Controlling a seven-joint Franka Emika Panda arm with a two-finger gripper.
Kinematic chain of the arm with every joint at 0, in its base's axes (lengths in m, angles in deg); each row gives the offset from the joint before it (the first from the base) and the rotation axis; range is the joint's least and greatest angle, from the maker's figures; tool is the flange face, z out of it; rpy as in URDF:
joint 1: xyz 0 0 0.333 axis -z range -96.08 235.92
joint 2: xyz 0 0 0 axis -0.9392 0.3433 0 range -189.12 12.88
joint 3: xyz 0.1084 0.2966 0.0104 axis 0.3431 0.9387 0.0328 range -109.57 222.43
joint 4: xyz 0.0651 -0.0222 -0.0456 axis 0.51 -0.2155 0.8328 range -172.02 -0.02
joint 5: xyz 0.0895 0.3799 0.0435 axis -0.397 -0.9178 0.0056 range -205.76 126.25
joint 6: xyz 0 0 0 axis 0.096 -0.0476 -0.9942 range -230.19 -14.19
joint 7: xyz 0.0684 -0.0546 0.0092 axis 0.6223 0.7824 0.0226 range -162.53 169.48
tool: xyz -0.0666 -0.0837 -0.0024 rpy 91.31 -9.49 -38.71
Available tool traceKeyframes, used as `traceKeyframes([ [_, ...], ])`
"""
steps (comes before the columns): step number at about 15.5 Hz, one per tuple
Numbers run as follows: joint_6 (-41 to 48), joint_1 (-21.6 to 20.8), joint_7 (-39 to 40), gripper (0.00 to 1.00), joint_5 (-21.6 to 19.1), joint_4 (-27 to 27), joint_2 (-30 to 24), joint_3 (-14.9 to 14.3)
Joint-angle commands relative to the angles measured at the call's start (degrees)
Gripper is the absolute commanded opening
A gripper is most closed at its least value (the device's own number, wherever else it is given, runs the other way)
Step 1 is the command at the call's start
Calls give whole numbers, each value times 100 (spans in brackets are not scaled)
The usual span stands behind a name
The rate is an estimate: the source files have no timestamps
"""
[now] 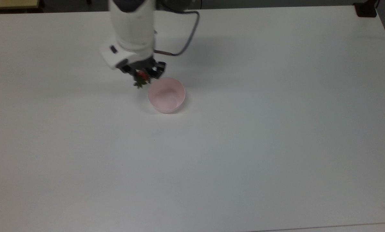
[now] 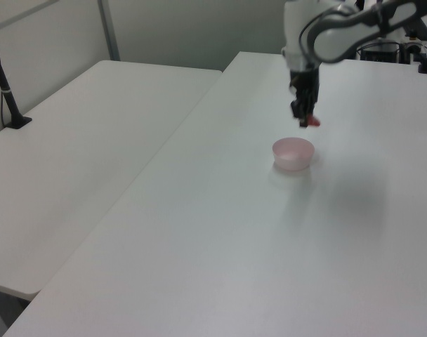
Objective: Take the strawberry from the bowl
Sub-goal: 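Lift the strawberry out of the bowl and carry it beside the bowl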
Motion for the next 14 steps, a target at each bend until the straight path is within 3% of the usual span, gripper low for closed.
traceKeyframes([
  [1,81,676,1369,27,-60,27,44,-39],
  [3,-7,923,1723,27,-16,141,316,-47],
  [7,-490,1056,1698,29,29,159,756,-47],
  [9,-491,1083,1680,35,11,159,757,-47],
  [10,-491,1083,1680,57,11,159,766,-47],
  [11,-473,1083,1663,97,-6,159,766,-47],
  [14,-394,1030,1049,100,20,255,591,-47],
])
